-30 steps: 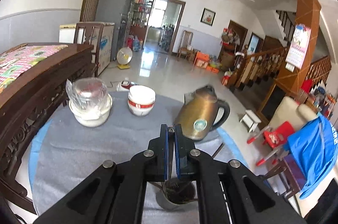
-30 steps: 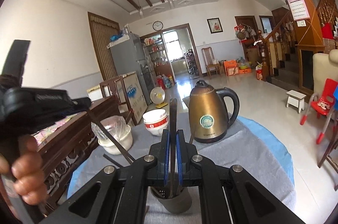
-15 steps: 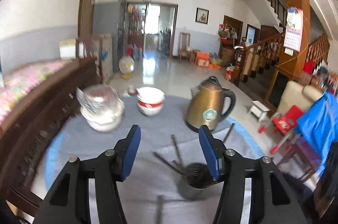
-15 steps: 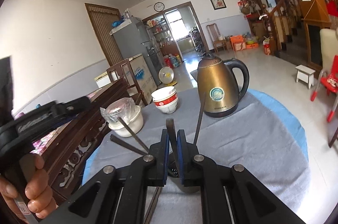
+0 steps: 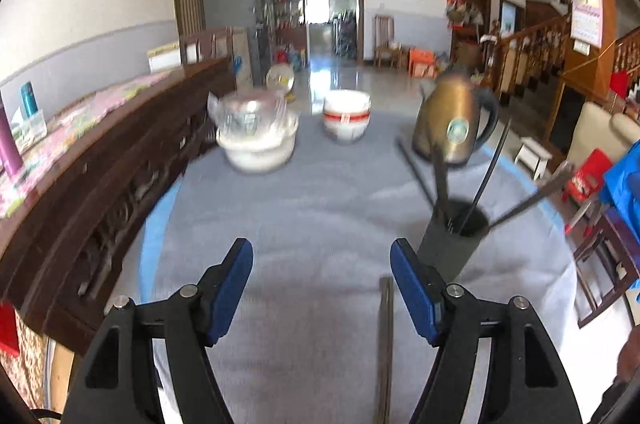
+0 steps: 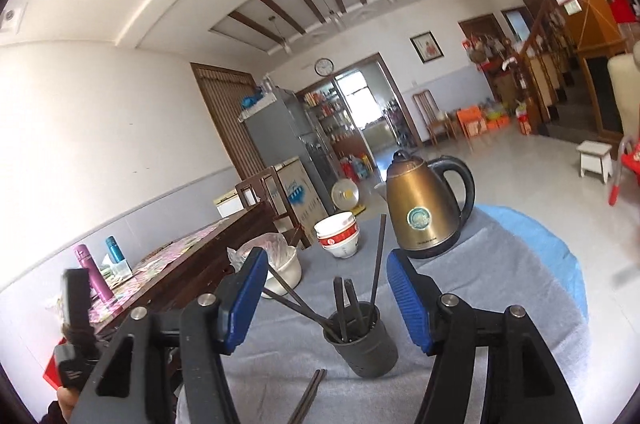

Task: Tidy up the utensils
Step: 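Move both tools back over the remaining chopsticks on the cloth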

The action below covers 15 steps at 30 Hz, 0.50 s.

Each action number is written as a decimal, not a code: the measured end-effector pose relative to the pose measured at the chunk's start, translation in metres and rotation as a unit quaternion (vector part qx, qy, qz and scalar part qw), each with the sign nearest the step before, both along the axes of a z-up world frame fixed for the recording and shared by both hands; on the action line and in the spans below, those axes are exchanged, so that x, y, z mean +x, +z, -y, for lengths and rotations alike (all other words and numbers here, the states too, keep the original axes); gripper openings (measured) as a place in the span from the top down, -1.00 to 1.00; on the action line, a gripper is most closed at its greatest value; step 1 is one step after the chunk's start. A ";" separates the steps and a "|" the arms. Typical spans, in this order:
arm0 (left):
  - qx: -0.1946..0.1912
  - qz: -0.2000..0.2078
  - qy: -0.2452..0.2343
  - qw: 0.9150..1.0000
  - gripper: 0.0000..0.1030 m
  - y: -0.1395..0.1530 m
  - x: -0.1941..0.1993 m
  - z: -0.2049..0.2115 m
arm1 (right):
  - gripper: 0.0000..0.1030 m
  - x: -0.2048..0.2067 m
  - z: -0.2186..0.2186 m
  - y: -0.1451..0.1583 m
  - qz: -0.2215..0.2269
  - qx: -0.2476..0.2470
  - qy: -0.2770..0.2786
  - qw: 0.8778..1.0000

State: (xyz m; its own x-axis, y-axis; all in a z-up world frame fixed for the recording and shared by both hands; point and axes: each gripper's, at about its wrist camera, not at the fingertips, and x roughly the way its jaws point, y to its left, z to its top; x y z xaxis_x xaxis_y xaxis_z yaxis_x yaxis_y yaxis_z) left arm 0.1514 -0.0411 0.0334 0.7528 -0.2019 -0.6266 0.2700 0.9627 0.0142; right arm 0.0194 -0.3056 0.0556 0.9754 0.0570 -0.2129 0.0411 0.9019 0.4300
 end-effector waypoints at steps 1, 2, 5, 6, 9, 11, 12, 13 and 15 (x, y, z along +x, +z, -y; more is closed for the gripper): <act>0.004 -0.007 0.001 1.000 -0.40 -0.007 -0.002 0.001 | -0.29 -0.002 -0.002 -0.004 -0.003 -0.001 0.005 1.000; 0.012 -0.015 0.003 1.000 -0.40 -0.016 -0.004 0.002 | -0.29 -0.004 -0.004 -0.010 -0.009 -0.001 0.010 1.000; 0.035 -0.032 0.003 0.999 -0.40 -0.037 -0.009 0.005 | -0.29 -0.001 -0.010 -0.037 -0.047 0.002 0.028 0.998; 0.041 -0.041 0.003 0.998 -0.40 -0.047 -0.012 0.006 | -0.29 0.001 -0.012 -0.048 -0.064 0.004 0.030 0.997; 0.055 -0.063 0.000 0.997 -0.40 -0.068 -0.017 0.006 | -0.29 0.010 -0.020 -0.083 -0.115 0.006 0.043 0.992; 0.062 -0.072 -0.001 0.995 -0.40 -0.077 -0.021 0.006 | -0.29 0.016 -0.026 -0.106 -0.147 0.009 0.051 0.988; 0.066 -0.076 -0.003 0.995 -0.40 -0.083 -0.024 0.006 | -0.29 0.020 -0.029 -0.117 -0.161 0.009 0.054 0.985; 0.068 -0.080 -0.003 0.994 -0.40 -0.087 -0.025 0.006 | -0.29 0.023 -0.032 -0.126 -0.172 0.006 0.055 0.983; 0.066 -0.090 -0.003 0.994 -0.40 -0.094 -0.028 0.004 | -0.26 0.025 -0.034 -0.138 -0.184 0.005 0.057 0.981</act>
